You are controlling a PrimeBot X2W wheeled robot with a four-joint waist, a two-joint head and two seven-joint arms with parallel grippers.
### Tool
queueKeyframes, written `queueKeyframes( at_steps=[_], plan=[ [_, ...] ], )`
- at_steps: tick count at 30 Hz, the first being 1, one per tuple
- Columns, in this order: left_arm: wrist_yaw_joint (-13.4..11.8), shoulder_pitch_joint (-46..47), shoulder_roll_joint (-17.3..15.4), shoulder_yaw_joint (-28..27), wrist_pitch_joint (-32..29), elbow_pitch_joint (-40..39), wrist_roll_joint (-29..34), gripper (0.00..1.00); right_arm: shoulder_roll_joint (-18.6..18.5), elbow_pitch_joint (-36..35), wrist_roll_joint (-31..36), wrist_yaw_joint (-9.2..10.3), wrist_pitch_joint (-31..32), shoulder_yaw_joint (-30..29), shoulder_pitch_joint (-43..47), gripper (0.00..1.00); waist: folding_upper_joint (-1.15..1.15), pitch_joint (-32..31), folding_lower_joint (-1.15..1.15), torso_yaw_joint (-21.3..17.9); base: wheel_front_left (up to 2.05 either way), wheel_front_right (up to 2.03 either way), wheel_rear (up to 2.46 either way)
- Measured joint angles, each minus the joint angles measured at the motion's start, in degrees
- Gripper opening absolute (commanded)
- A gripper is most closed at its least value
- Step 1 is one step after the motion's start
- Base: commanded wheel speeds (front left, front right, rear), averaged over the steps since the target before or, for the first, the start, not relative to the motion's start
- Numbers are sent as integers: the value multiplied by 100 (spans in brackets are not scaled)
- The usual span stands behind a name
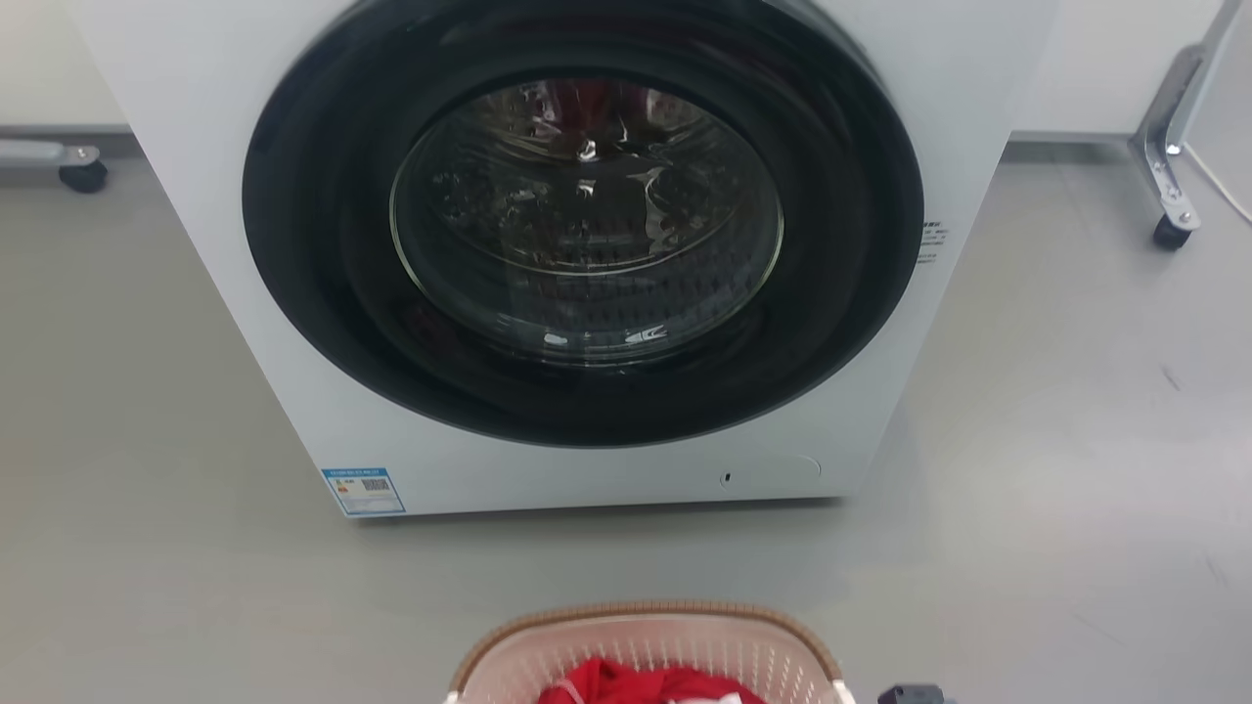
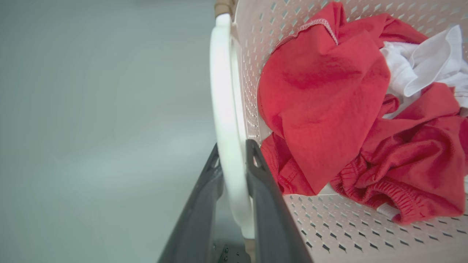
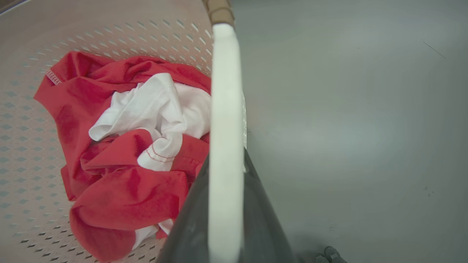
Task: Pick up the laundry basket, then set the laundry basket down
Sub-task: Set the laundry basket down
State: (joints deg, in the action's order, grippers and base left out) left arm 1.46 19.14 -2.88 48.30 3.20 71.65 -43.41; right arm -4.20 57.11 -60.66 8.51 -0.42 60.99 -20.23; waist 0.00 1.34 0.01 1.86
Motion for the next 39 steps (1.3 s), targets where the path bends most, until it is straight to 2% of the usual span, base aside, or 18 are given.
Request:
queueKeyframes(
  at_steps=[15, 39],
  plan=[
    [-62, 1325, -75, -153, 78, -169, -36, 0, -23, 208, 74, 0, -224, -36, -1454, 0, 0, 968, 1, -3, 0, 0, 0],
    [-102, 2544, -44, -214, 200, -268, -24, 0, -10, 791, 380, -20, -491, -76, -2934, 0, 1, 2895, 0, 112, 0, 0, 0]
  ],
)
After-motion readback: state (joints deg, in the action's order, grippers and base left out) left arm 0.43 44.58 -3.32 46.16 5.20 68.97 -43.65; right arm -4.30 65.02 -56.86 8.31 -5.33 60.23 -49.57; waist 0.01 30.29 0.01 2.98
